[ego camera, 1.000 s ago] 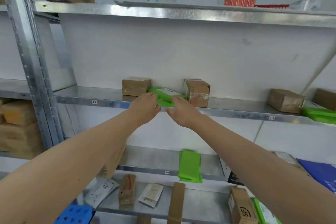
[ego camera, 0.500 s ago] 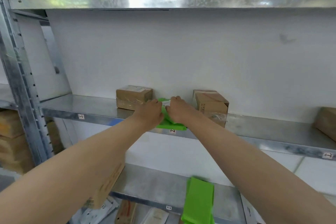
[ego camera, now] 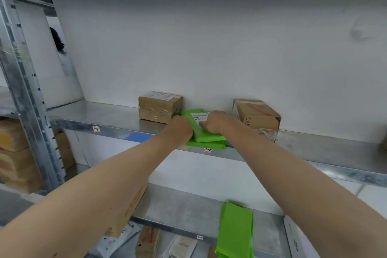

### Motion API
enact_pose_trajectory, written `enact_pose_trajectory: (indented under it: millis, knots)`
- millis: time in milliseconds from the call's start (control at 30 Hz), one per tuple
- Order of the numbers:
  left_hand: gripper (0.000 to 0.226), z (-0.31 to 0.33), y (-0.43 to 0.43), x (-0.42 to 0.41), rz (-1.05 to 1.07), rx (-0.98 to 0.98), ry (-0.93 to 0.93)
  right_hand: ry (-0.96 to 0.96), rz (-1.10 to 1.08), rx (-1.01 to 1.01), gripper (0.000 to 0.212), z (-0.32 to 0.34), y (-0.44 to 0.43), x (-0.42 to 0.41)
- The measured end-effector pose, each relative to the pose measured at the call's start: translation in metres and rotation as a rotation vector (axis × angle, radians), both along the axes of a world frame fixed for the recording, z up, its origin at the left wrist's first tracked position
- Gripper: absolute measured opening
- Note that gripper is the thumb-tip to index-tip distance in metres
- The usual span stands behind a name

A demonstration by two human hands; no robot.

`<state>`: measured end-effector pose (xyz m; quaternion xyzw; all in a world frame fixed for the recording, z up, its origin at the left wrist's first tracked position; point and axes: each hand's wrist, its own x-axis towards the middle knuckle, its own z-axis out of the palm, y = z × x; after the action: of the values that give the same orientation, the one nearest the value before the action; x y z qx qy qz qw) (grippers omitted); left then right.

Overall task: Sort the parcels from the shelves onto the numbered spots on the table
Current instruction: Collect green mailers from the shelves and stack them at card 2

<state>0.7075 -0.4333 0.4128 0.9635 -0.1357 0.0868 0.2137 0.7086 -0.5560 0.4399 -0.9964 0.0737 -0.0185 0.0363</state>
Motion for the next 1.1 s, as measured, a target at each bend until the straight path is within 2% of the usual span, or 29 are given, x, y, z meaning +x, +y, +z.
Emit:
enact_pose_trajectory:
  millis: [133, 267, 333, 400, 467, 667, 767, 867, 967, 1100]
  knots:
    - [0.037, 0.008, 0.001, -0.002, -0.001, -0.101, 0.059, 0.016, 0.022, 0.027, 0.042, 0.007, 0.003, -0.018]
    - [0.035, 0.006, -0.002, -0.006, 0.013, -0.142, 0.093, 0.062, -0.035, 0.094, 0.045, 0.004, 0.007, -0.030]
    - [0.033, 0.005, -0.005, -0.007, 0.038, -0.193, 0.106, 0.078, -0.042, 0.216, 0.045, 0.003, 0.010, -0.035]
    - [0.035, 0.004, -0.009, -0.009, 0.078, -0.324, 0.131, 0.073, -0.044, 0.332, 0.044, 0.002, 0.013, -0.035]
    - [0.025, 0.003, -0.015, -0.013, 0.127, -0.488, 0.155, 0.059, -0.037, 0.420, 0.043, -0.004, 0.014, -0.032]
    - [0.007, -0.003, -0.018, -0.010, 0.242, -0.806, 0.263, -0.201, -0.219, 1.006, 0.034, -0.031, 0.006, -0.019]
    - [0.005, -0.006, -0.017, -0.017, 0.291, -1.056, 0.301, -0.275, -0.219, 1.120, 0.031, -0.034, 0.006, -0.029]
    - [0.020, -0.014, -0.023, -0.032, 0.284, -1.126, 0.227, -0.347, -0.158, 1.174, 0.033, -0.040, 0.005, -0.034]
    - [0.023, -0.017, -0.026, -0.051, 0.221, -1.095, 0.047, -0.434, -0.110, 1.269, 0.043, -0.037, 0.004, -0.050]
    - [0.027, -0.009, -0.017, -0.084, 0.149, -1.031, -0.079, -0.543, -0.039, 1.401, 0.055, -0.036, 0.012, -0.083]
